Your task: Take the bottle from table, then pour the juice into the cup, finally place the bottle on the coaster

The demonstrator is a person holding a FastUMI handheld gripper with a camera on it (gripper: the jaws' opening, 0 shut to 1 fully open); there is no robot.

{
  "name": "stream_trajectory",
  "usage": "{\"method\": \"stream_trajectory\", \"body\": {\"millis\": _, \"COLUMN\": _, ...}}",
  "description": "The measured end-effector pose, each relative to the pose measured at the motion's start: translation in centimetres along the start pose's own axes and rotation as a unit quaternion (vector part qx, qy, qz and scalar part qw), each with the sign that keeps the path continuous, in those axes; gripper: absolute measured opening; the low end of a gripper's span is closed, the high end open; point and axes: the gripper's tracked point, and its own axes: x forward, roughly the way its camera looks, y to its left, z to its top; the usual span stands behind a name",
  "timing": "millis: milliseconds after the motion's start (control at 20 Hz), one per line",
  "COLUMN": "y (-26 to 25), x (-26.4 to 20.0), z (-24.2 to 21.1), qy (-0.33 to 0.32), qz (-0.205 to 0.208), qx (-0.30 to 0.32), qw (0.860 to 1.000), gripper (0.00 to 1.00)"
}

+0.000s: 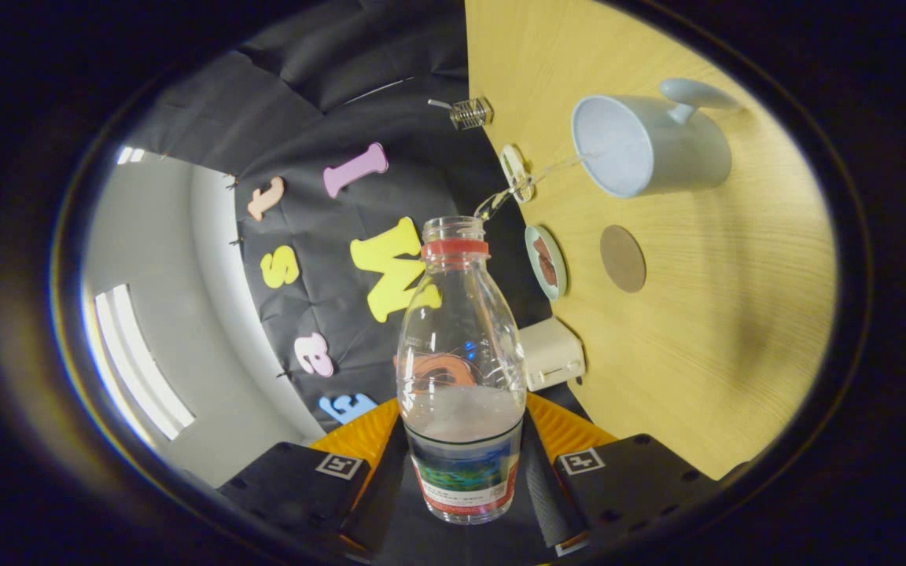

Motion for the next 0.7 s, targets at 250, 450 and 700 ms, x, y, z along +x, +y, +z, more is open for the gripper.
{"method": "stream_trajectory", "body": {"millis": 250, "y": 0.3, "x": -0.1, "z": 0.3, "qy": -0.003, "qz": 0.004, "qx": 0.019, "qw": 1.000, "gripper": 0.75}}
{"method": "stream_trajectory", "body": {"millis": 450, "y": 0.7, "x": 0.2, "z": 0.2, "qy": -0.002, "qz": 0.012, "qx": 0.037, "qw": 0.999, "gripper": 0.75}}
{"method": "stream_trajectory", "body": {"millis": 700, "y": 1.3, "x": 0.2, "z": 0.3, "qy": -0.004, "qz": 0.023, "qx": 0.065, "qw": 0.998, "gripper": 0.75}}
